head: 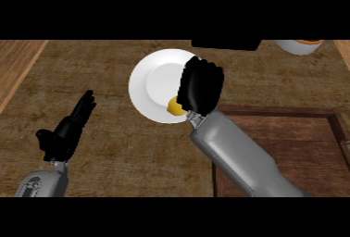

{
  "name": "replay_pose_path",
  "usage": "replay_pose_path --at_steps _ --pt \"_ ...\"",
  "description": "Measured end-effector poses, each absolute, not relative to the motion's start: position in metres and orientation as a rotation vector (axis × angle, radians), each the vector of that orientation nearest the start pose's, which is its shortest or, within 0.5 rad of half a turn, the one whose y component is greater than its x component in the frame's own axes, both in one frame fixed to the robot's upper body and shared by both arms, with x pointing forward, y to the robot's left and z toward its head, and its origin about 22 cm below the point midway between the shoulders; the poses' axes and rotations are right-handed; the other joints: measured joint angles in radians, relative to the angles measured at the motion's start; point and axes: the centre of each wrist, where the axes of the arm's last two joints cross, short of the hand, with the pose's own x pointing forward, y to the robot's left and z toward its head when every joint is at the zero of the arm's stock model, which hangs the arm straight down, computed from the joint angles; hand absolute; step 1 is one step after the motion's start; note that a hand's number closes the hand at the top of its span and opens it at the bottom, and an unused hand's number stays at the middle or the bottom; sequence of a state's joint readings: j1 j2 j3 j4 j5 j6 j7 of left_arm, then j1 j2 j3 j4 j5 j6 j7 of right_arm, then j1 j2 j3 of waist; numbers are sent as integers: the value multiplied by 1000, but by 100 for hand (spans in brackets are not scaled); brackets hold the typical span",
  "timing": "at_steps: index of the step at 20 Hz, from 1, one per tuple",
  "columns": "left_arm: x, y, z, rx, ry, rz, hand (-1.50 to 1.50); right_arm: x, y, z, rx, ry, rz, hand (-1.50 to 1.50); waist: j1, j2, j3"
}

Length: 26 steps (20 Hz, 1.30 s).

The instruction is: Pick the lemon from the tray and place it in the plate

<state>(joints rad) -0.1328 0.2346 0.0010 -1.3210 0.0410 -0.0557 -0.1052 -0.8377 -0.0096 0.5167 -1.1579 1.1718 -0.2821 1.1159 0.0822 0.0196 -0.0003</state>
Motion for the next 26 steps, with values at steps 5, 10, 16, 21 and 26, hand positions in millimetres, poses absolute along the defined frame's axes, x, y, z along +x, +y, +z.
replay_pose_path --at_steps 5,10,16,21,26 --pt "276 277 -11 82 -1550 -217 0 360 -33 112 -1255 -1382 432 -150 11 5 1" --pt "277 274 -11 75 -1555 -226 0 379 -45 101 -1222 -1321 333 -150 22 7 1" --pt "277 273 -12 74 -1555 -226 0 390 -53 97 -1166 -1401 146 -150 24 5 1" --pt "276 279 -11 87 -1542 -215 0 391 -58 95 -1099 -1467 -98 -150 8 -1 2" --pt "269 287 -16 111 -1532 -187 0 370 -61 73 -985 -1514 -268 -150 -26 -12 2"
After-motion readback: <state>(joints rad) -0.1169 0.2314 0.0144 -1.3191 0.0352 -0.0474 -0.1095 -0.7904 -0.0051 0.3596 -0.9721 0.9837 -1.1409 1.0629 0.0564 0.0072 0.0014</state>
